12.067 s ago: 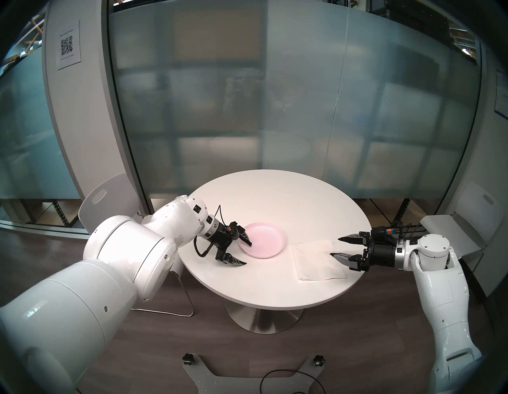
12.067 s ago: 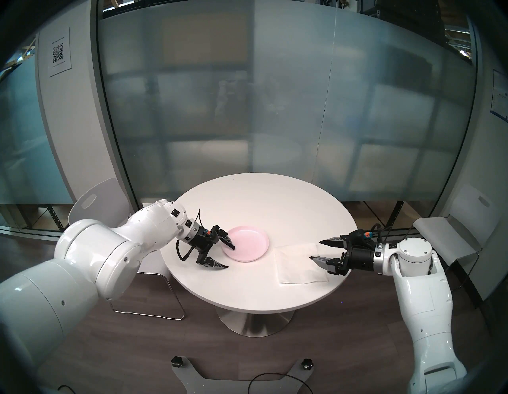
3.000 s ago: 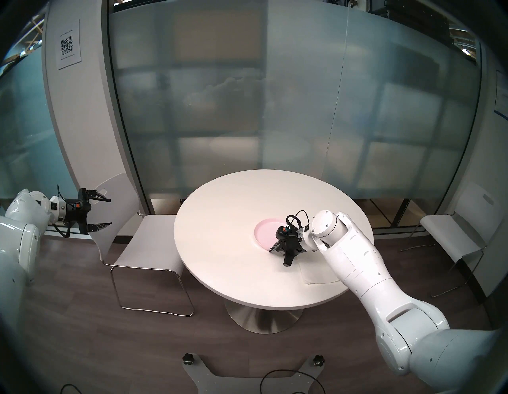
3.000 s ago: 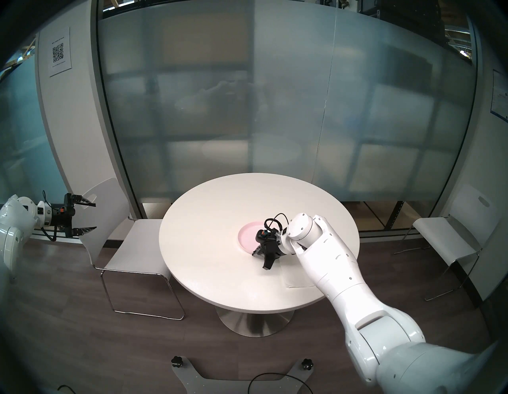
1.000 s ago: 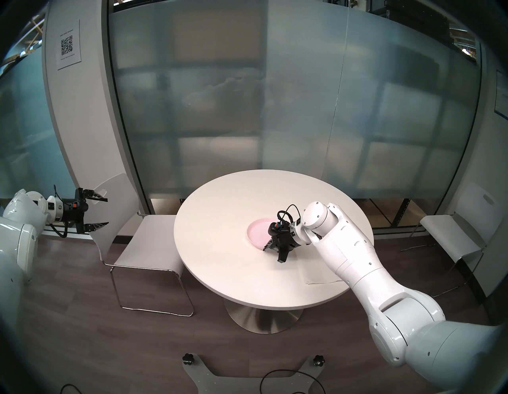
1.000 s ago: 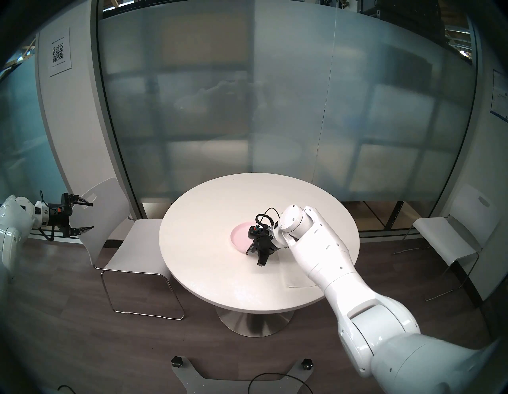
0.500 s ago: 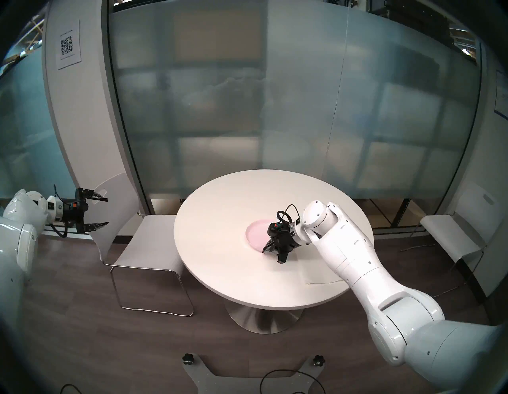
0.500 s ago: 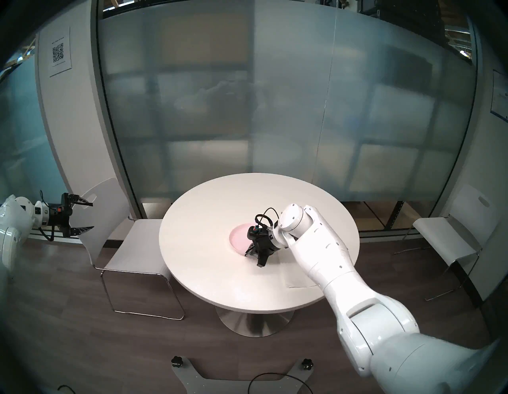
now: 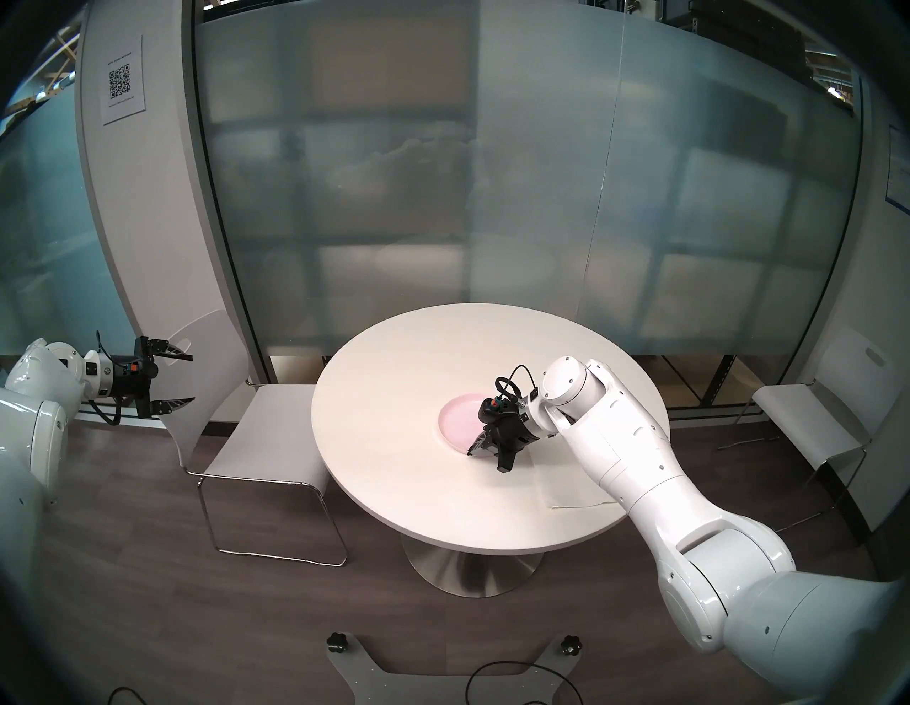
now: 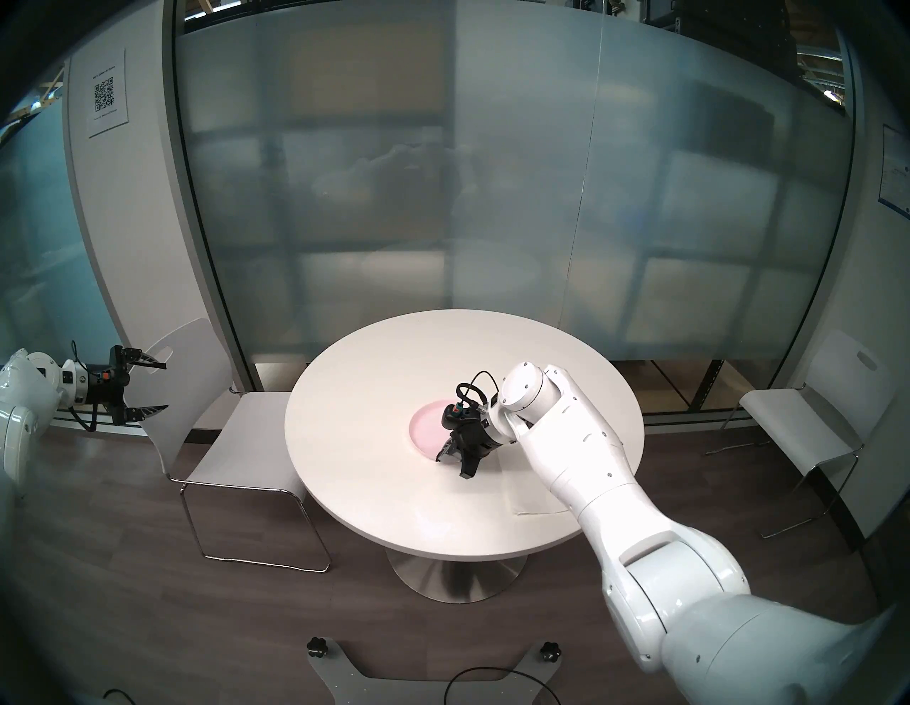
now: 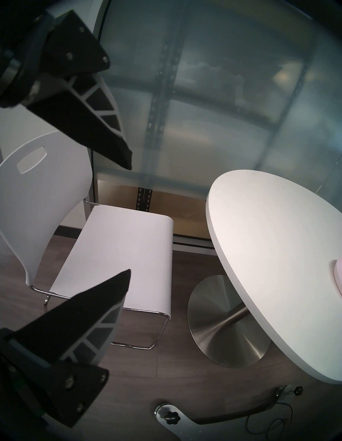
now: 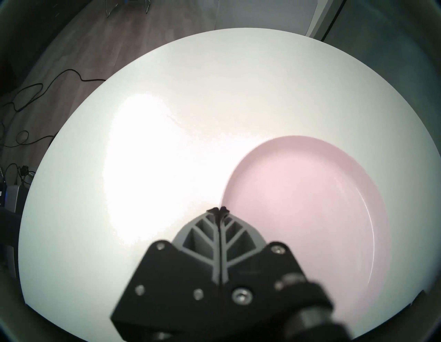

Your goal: Fold the napkin in half twice and place it beside the plate

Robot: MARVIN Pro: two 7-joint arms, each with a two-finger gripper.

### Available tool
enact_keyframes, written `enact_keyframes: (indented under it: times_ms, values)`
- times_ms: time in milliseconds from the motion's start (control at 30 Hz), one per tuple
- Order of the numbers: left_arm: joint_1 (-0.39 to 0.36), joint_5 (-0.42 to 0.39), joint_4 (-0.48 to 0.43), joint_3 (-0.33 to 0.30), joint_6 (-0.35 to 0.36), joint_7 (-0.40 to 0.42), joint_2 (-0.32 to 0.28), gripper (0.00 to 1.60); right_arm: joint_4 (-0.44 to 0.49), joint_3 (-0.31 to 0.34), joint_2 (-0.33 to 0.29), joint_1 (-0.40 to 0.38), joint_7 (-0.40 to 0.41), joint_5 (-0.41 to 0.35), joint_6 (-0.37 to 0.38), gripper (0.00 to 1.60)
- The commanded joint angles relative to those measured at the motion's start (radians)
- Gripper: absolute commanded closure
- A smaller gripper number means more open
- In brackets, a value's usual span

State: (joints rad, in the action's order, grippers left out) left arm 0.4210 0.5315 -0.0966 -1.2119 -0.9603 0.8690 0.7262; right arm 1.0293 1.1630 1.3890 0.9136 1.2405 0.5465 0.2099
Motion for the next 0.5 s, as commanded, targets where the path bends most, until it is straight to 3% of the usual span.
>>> enact_keyframes:
  times_ms: [0,167,467]
  values:
    - [-0.016,-0.006,-0.012,-0.002,0.000,0.043,-0.006,0.00,0.004,0.004,0.011,-0.025,0.013,-0.008,0.001,1.60]
    - [-0.017,-0.006,-0.013,-0.002,0.000,0.043,-0.005,0.00,0.000,0.007,0.012,-0.027,0.027,-0.008,0.001,1.53]
    - [-0.017,-0.006,-0.013,-0.003,0.000,0.043,-0.005,0.00,-0.010,0.012,0.013,-0.027,0.051,-0.008,0.002,1.60]
